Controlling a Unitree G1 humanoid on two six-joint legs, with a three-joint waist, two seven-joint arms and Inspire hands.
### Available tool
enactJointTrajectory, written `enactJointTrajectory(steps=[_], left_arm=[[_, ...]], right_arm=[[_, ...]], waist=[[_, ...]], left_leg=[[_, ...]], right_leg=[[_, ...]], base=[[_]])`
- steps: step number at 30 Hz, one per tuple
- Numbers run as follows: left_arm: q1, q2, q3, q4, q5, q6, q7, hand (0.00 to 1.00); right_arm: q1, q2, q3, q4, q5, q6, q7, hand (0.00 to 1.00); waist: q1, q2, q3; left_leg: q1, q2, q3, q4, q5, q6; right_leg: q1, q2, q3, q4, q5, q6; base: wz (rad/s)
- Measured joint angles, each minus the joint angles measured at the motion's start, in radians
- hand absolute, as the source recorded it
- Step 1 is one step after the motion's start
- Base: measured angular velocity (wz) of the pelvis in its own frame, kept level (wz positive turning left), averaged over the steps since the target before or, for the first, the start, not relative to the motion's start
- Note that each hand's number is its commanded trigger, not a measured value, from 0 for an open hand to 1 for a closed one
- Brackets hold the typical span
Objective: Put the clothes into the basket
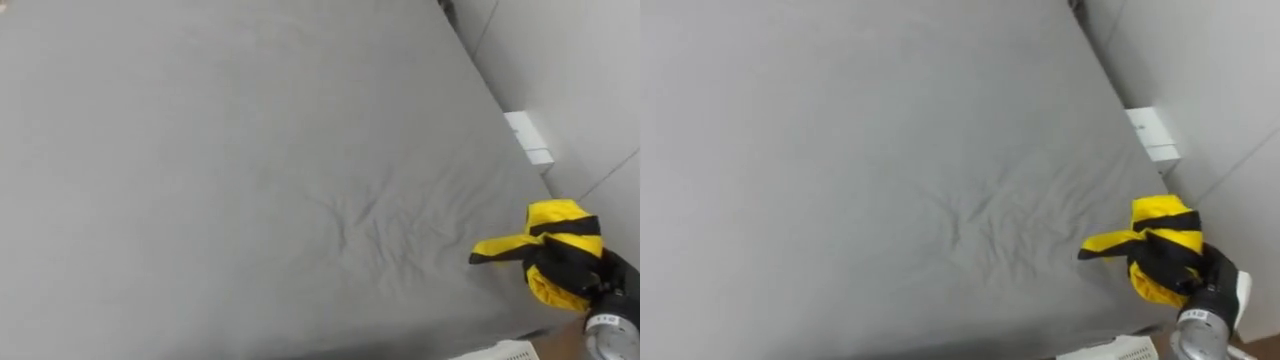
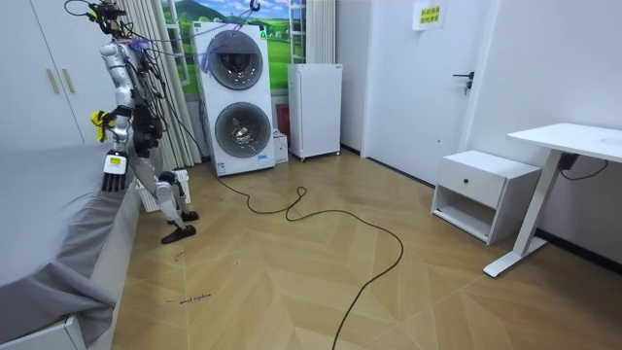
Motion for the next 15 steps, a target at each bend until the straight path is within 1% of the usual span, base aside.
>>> enactJointTrajectory(steps=[1,3,4,6,7,8,9,11,12,14,15], left_arm=[[0.002,0.0,0.0,0.001,0.0,0.006,0.0,0.0],[0.005,0.0,0.0,0.001,0.001,0.016,0.002,0.0],[0.009,0.0,0.003,0.001,0.001,0.02,0.003,0.0],[0.012,0.0,0.005,0.001,0.002,0.025,0.006,0.0],[0.013,0.0,0.008,0.001,0.004,0.031,0.007,0.0],[0.015,0.0,0.015,0.002,0.019,0.041,0.007,0.0],[0.015,0.0,0.018,0.002,0.02,0.046,0.007,0.0],[0.028,0.0,0.026,0.002,0.021,0.056,0.003,0.0],[0.032,0.0,0.026,0.002,0.021,0.059,0.004,0.0],[0.053,0.001,0.025,0.002,0.021,0.062,0.005,0.0],[0.059,0.001,0.025,0.002,0.021,0.062,0.005,0.0]], right_arm=[[0.014,0.003,-0.007,0.0,-0.002,0.0,0.008,1.0],[0.037,0.006,-0.009,0.0,-0.003,0.001,0.017,1.0],[0.049,0.009,-0.01,0.0,-0.004,0.003,0.021,1.0],[0.065,0.016,-0.023,0.0,-0.023,0.011,0.027,1.0],[0.073,0.026,-0.039,0.0,-0.033,0.012,0.028,1.0],[0.078,0.036,-0.054,0.004,-0.045,0.012,0.03,1.0],[0.082,0.038,-0.061,0.005,-0.05,0.012,0.031,1.0],[0.096,0.038,-0.076,0.011,-0.061,0.012,0.037,1.0],[0.096,0.038,-0.079,0.018,-0.061,0.012,0.038,1.0],[0.109,0.039,-0.094,0.03,-0.058,0.013,0.039,1.0],[0.112,0.04,-0.1,0.03,-0.058,0.013,0.038,1.0]], waist=[[-0.007,0.002,0.0012],[-0.015,0.005,0.0028],[-0.015,0.008,0.0038],[-0.026,0.012,0.0059],[-0.03,0.016,0.0085],[-0.039,0.018,0.0092],[-0.041,0.019,0.0095],[-0.042,0.033,0.0086],[-0.044,0.035,0.0082],[-0.062,0.039,0.0069],[-0.071,0.041,0.0073]], left_leg=[[0.005,0.001,0.014,0.0,0.0,0.0],[0.01,0.004,0.022,0.0,-0.002,-0.003],[0.012,0.008,0.034,0.0,-0.002,-0.003],[0.015,0.008,0.042,0.0,-0.004,-0.007],[0.019,0.011,0.043,0.0,-0.01,-0.015],[0.023,0.013,0.048,0.0,-0.012,-0.017],[0.025,0.015,0.055,0.0,-0.013,-0.017],[0.037,0.027,0.087,0.0,-0.029,-0.02],[0.041,0.03,0.097,0.0,-0.032,-0.021],[0.048,0.031,0.121,0.0,-0.032,-0.021],[0.049,0.031,0.126,0.0,-0.032,-0.021]], right_leg=[[0.002,0.0,0.004,0.001,0.0,0.0],[0.002,0.002,0.016,0.002,0.0,-0.001],[-0.002,0.004,0.029,0.0,0.001,-0.001],[-0.004,0.009,0.045,0.0,0.001,-0.001],[-0.005,0.014,0.052,0.001,0.001,-0.002],[-0.004,0.016,0.057,0.001,0.003,-0.002],[-0.004,0.017,0.06,0.001,0.003,-0.003],[-0.005,0.031,0.085,0.001,0.008,-0.004],[-0.005,0.033,0.087,0.001,0.009,-0.005],[-0.004,0.035,0.104,0.002,0.011,-0.006],[-0.004,0.035,0.109,0.002,0.011,-0.005]], base=[[-0.15],[-0.19],[-0.26],[-0.19],[-0.16],[-0.18],[-0.23],[-0.34],[-0.36],[-0.24],[-0.15]])
